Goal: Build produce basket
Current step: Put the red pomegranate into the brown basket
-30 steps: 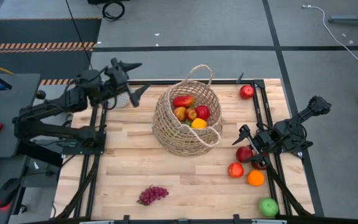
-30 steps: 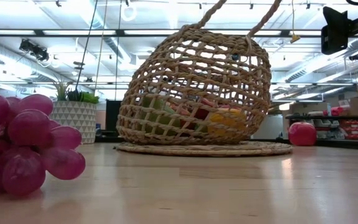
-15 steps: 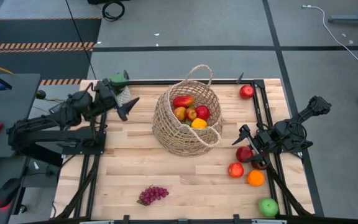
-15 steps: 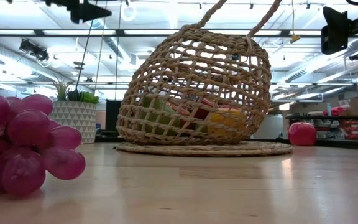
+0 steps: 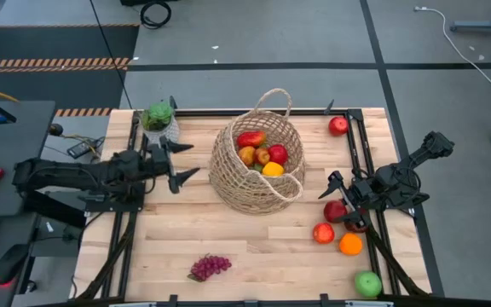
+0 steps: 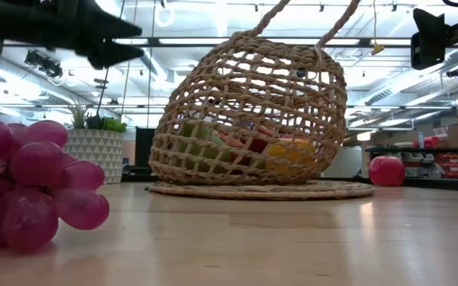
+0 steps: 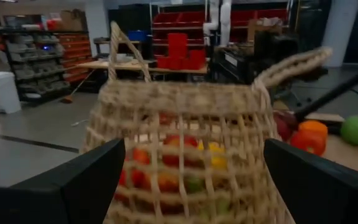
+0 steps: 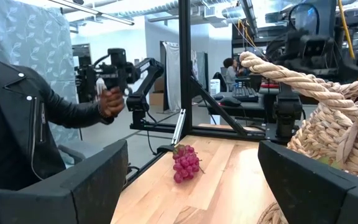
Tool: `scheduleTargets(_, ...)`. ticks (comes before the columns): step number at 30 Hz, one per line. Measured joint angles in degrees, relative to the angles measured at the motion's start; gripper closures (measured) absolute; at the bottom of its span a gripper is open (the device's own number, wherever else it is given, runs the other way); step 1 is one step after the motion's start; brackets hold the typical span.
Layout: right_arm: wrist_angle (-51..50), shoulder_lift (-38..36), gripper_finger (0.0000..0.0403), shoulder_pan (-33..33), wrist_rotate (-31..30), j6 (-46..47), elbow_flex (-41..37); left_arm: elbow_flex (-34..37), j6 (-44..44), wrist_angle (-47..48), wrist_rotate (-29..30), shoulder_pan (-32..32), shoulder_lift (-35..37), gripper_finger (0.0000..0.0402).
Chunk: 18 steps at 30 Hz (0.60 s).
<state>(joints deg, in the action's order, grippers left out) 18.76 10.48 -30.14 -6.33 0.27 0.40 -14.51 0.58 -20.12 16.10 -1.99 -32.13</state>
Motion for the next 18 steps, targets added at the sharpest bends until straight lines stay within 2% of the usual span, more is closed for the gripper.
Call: scheduleTargets(18, 0.0, 0.0, 0.0038, 0.01, 0.0, 0.0, 0.0, 11.99, -3.43, 0.74, 0.13, -0.73, 5.28, 0.0011)
